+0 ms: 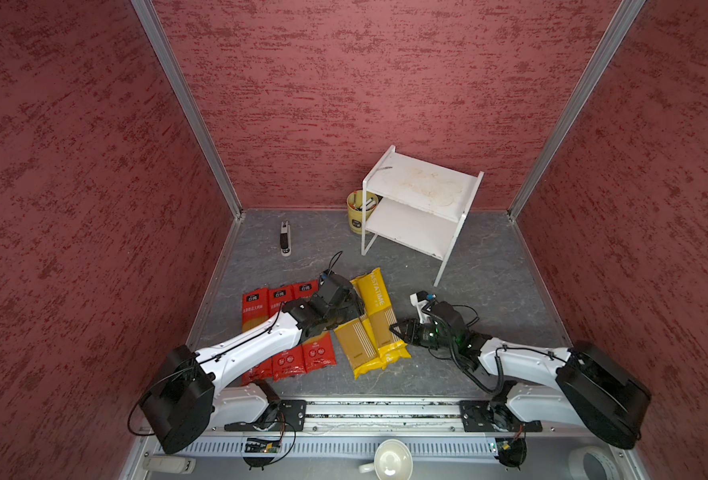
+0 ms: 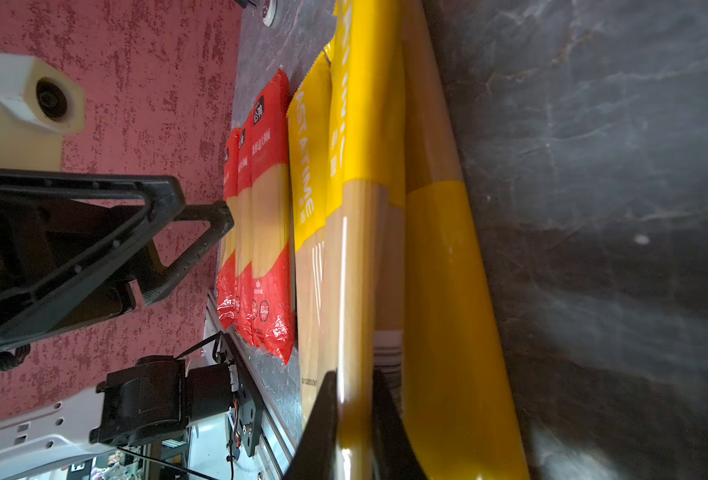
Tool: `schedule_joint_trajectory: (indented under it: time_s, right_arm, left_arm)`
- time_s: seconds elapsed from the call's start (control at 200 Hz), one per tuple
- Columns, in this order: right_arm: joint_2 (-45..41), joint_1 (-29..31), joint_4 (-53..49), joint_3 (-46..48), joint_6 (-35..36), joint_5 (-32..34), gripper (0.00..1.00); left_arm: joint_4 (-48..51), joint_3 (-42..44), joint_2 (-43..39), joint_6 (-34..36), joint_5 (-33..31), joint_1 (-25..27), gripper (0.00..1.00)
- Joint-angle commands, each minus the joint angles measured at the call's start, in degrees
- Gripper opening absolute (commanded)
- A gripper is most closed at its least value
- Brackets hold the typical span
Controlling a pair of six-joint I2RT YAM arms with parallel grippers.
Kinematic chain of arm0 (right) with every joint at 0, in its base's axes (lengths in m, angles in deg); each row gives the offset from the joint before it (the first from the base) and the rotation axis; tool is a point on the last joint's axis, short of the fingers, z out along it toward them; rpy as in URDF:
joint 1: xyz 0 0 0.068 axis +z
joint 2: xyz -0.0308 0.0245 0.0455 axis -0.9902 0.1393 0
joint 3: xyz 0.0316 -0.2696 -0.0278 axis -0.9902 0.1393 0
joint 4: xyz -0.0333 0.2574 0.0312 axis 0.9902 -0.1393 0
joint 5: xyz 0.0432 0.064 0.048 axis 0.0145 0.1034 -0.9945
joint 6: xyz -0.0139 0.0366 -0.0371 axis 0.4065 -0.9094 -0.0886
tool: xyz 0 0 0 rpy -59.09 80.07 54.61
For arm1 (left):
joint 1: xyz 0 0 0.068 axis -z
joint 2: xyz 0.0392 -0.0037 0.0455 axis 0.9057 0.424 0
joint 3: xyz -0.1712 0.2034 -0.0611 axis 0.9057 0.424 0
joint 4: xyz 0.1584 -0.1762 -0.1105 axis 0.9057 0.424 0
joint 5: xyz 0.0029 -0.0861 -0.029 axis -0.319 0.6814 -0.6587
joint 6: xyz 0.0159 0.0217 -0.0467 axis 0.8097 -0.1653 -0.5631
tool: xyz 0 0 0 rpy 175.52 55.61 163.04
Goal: Place and organize the pasta boxes and bags onto the shelf
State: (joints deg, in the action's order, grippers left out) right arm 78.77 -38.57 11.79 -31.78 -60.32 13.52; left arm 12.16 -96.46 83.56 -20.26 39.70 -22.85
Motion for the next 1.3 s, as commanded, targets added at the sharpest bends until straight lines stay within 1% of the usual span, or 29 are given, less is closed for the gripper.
schedule_joint_trajectory:
  time_s: [0.0,0.175,0.281,0.416,0.531,0.611,0.706,0.837,0.897,0.962,1.097,1.197,1.298]
  right_arm:
    - [-1.7,0.3,11.8,-1.0,-0.1,0.1,0.0]
    - [-1.7,0.4,17.2,1.2,-2.7,-0.2,0.0]
    - [-3.5,0.6,15.8,1.7,-2.7,1.0,0.0]
    - [-4.9,0.7,14.5,1.5,-3.2,2.1,0.0]
    - [-5.5,1.0,18.1,2.4,-5.6,3.5,0.0]
    - [-5.6,1.9,19.9,2.2,-6.6,5.1,0.0]
    - [-5.3,3.8,22.0,1.7,-7.3,8.3,0.0]
    - [-4.5,6.6,24.7,1.3,-9.3,12.9,0.0]
    - [-4.4,8.0,25.0,0.3,-9.4,14.6,0.0]
    - [-4.5,9.9,24.2,-1.2,-8.5,16.9,0.0]
    - [-4.8,13.0,24.4,-2.4,-7.9,21.8,0.0]
    - [-5.4,14.4,25.0,-2.7,-7.5,23.5,0.0]
    - [-5.7,15.7,25.3,-3.3,-6.8,23.6,0.0]
  left_arm:
    - [0.0,-0.5,-2.6,-1.6,-1.6,-0.1,0.68]
    - [0.7,-1.3,-4.4,-1.5,-2.3,-0.4,0.69]
    - [0.6,-2.1,-4.2,-1.1,-1.9,-0.5,0.7]
    - [-0.8,-2.2,-4.1,-1.0,-0.5,-0.5,0.74]
    - [-1.8,-2.2,-5.6,-0.5,1.4,-1.1,0.77]
    - [-3.6,-1.4,-6.7,-0.2,4.5,-2.9,0.79]
    - [-5.5,-0.8,-8.1,0.8,7.9,-4.5,0.81]
    - [-3.5,-1.9,-10.5,3.2,9.7,-5.4,0.86]
    - [-2.9,-1.5,-12.1,3.7,10.8,-6.3,0.9]
    - [-2.3,-0.7,-14.1,4.1,12.8,-8.1,0.91]
    - [-2.2,2.1,-19.3,3.3,18.4,-14.1,0.92]
    - [-2.9,3.2,-21.6,3.0,22.4,-17.8,0.92]
    - [-2.8,2.8,-22.0,3.6,24.7,-18.9,0.92]
